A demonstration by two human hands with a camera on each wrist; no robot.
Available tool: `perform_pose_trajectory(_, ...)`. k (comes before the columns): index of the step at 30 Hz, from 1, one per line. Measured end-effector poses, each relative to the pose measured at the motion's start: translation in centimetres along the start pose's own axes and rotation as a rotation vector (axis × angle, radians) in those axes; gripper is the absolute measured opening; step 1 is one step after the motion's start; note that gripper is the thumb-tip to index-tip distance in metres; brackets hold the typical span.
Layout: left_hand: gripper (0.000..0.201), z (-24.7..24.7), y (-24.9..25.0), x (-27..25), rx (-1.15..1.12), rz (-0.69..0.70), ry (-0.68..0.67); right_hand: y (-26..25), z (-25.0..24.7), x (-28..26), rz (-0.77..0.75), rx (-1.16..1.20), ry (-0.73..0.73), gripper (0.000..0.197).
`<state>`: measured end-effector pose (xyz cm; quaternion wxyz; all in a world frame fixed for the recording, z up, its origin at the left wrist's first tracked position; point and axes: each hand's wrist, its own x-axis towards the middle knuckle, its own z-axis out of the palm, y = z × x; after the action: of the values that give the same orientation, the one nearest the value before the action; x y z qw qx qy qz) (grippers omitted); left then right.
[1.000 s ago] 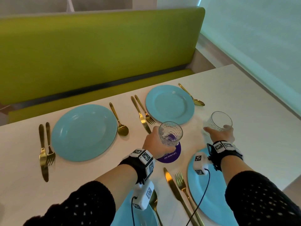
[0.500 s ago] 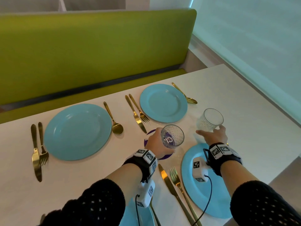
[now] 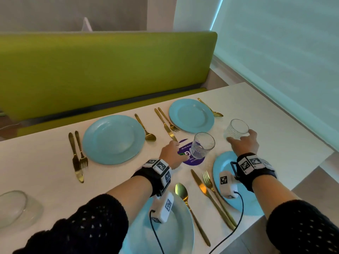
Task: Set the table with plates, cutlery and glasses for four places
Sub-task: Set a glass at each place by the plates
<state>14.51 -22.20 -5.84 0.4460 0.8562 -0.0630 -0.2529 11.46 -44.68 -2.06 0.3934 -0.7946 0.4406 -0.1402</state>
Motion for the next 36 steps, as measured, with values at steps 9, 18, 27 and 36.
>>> perform_pose_trajectory(9, 0.025, -10.0, -9.5, -13.3, -0.183, 0.045, 0.291, -4.8, 7.8, -19.4, -0.319, -0.119, -0.299, 0.043)
perform_pose_trajectory(18, 0.052, -21.7, -18.2, -24.4, -0.166, 0.098, 0.992, -7.3, 19.7, -36.1, -0.38, -0.188, -0.84, 0.06)
perform_pose_trajectory(27, 0.096, -25.3, -32.0, -27.7, -0.477, -0.237, 0.884, -6.6, 25.7, -43.1, -0.454, -0.303, -0.969, 0.095)
perform_pose_trajectory(36, 0.123, -23.9, -34.2, -26.1, -0.435, -0.279, 0.581, -5.0, 27.4, -43.7, -0.469, -0.168, -0.901, 0.098)
